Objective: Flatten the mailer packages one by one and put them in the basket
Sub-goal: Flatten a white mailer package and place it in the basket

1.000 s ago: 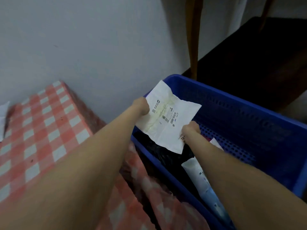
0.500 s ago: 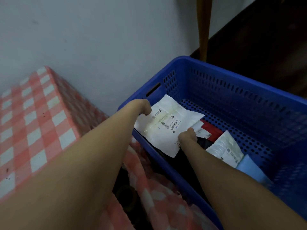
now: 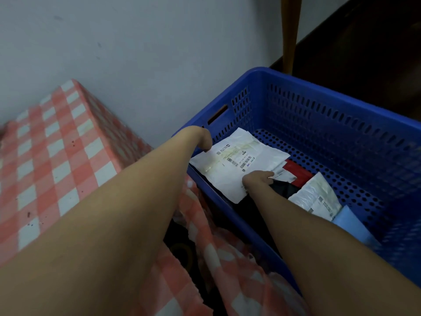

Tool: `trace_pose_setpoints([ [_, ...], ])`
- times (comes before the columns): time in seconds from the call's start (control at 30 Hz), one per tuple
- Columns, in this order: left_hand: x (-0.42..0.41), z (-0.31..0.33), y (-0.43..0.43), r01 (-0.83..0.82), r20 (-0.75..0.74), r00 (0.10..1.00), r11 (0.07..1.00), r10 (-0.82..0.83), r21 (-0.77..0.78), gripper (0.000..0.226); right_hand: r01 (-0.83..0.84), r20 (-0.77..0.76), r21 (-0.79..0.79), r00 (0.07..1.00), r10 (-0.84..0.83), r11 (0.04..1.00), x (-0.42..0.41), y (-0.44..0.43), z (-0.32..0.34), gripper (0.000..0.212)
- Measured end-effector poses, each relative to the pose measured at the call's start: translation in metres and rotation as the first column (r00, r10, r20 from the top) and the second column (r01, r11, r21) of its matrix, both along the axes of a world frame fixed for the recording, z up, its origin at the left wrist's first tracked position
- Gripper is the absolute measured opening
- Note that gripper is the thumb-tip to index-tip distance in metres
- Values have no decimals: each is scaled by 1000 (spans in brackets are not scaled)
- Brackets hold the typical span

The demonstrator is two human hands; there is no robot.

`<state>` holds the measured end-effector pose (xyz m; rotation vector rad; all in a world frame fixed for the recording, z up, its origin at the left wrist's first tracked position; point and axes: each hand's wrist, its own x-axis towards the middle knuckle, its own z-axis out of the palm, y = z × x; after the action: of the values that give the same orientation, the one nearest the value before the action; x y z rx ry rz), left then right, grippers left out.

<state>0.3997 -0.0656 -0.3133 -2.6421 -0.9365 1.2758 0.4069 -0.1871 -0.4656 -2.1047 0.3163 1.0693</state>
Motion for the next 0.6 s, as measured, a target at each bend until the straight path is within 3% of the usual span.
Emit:
trace_pose_setpoints([
  [0.07, -2, 0, 4, -29, 50, 998, 999, 30, -33, 39, -46, -20, -114, 999, 44, 992, -2, 1, 13, 82],
  [0.17, -10, 10, 5, -48, 78, 996, 997, 53, -60, 43, -40, 26, -96, 999, 42, 995, -1, 4, 35, 86],
  [0.27, -22, 26, -2, -78, 128, 988, 994, 86, -71, 36, -115, 127, -66, 984, 123, 991, -4, 7, 56, 79],
  [0.33, -32, 39, -6, -72, 169, 982, 995, 84, -72, 18, -147, 194, -14, 970, 147, 989, -7, 12, 75, 75],
  [0.43, -49, 57, -5, -106, 284, 952, 994, 112, -37, 27, -213, 336, 23, 922, 193, 977, -14, 19, 107, 70],
  [0.5, -61, 77, -7, -133, 368, 920, 991, 132, -23, 15, -249, 432, 26, 876, 214, 968, -21, 24, 133, 68],
  [0.6, -83, 104, -6, -158, 554, 825, 987, 116, 28, 39, -301, 524, 40, 818, 237, 953, -36, 35, 175, 64],
])
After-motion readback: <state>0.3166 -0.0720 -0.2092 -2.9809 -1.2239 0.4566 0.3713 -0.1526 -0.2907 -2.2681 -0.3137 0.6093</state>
